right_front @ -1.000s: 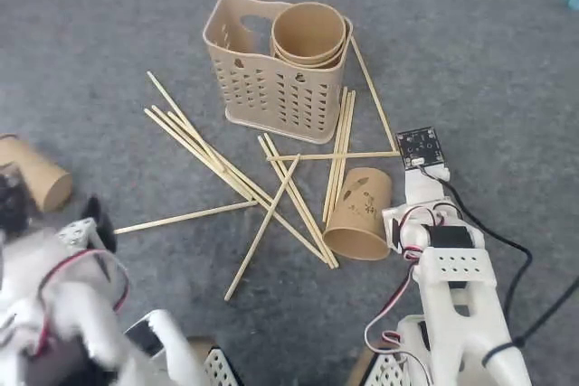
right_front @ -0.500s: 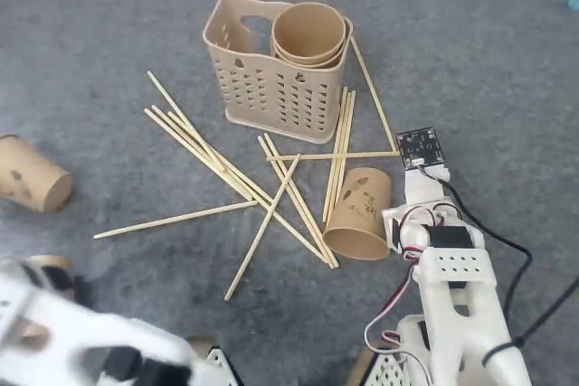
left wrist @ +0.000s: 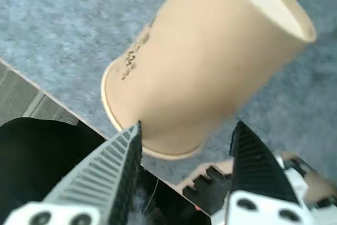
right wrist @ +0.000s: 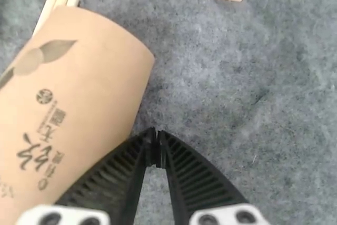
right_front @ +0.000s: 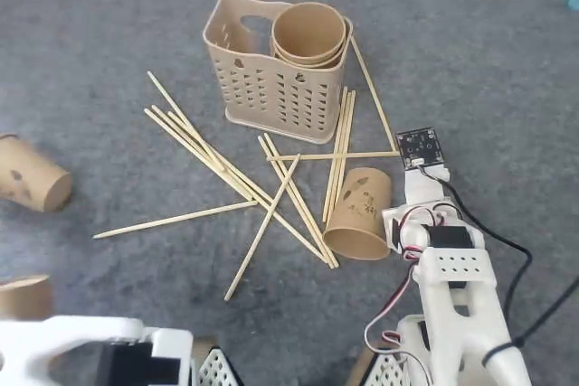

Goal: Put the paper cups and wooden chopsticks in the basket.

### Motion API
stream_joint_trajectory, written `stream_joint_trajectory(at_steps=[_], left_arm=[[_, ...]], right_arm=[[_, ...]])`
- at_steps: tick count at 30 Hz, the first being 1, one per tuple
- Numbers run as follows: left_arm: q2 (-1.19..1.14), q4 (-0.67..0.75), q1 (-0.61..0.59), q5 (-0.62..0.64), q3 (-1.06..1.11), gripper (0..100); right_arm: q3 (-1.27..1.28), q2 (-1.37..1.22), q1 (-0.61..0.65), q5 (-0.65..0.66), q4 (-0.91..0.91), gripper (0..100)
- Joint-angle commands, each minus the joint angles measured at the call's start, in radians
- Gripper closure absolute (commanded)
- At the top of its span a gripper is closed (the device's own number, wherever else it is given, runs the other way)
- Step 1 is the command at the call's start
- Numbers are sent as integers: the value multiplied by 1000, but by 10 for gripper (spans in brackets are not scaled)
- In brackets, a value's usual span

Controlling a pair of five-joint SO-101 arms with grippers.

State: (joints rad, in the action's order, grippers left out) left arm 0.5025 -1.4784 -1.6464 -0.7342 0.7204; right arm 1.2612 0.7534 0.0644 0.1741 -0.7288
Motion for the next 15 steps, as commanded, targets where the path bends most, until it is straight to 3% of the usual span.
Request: stream_joint_trajectory(at_steps=[1,6,15], left_arm=[[-3,132,-14,-12,61,740],[-9,230,28,0,127,740],[-9,473,221,287,133,740]], right_arm=[[-5,19,-5,12,7,991],[3,19,-4,12,7,991],[5,19,-5,12,7,991]])
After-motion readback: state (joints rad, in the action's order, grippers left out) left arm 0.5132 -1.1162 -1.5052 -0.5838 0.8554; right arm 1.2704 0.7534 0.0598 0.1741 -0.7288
